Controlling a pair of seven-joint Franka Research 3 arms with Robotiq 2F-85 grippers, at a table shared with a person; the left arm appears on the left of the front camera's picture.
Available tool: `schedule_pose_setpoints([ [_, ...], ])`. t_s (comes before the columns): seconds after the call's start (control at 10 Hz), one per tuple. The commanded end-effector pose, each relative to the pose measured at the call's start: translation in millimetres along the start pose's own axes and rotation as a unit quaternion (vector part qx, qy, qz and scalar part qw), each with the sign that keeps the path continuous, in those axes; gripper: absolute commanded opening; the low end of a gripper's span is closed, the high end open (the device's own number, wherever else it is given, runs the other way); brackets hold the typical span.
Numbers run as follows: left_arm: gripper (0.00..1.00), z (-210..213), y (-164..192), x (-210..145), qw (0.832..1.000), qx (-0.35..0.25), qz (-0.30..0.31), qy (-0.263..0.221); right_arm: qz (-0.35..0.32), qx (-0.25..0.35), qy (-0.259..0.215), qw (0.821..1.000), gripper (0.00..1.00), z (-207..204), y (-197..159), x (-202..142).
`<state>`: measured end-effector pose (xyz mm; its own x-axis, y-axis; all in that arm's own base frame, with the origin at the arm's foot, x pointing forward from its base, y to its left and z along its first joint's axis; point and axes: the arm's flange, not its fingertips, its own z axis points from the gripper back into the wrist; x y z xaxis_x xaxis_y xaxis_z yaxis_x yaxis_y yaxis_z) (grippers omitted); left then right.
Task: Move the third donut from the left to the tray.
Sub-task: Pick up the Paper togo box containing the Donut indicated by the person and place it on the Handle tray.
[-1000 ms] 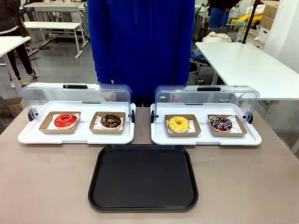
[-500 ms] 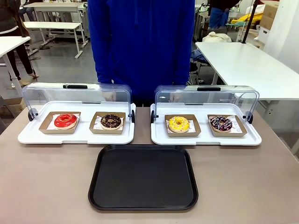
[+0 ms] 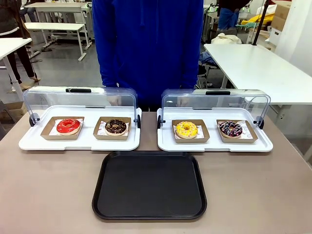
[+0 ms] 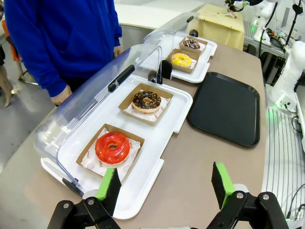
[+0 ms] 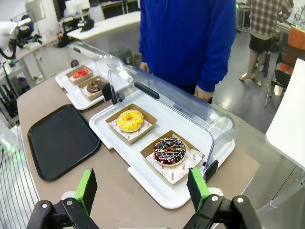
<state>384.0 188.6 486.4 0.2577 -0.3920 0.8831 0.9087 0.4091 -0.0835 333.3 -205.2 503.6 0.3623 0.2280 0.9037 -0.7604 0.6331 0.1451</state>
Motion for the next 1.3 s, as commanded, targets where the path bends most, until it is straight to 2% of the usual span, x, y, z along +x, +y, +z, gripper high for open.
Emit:
schedule_pose_setpoints([
  [0.0,1.0,1.5,0.1,1.9,1.0,-0.004,-0.006,-0.005,0.015,0.001,-0.015,1.0,1.0,-0.4,-4.2,3.4],
  [1.2,1.0,1.5,0.1,1.9,1.0,-0.004,-0.006,-0.005,0.015,0.001,-0.015,1.0,1.0,-0.4,-4.2,3.4],
])
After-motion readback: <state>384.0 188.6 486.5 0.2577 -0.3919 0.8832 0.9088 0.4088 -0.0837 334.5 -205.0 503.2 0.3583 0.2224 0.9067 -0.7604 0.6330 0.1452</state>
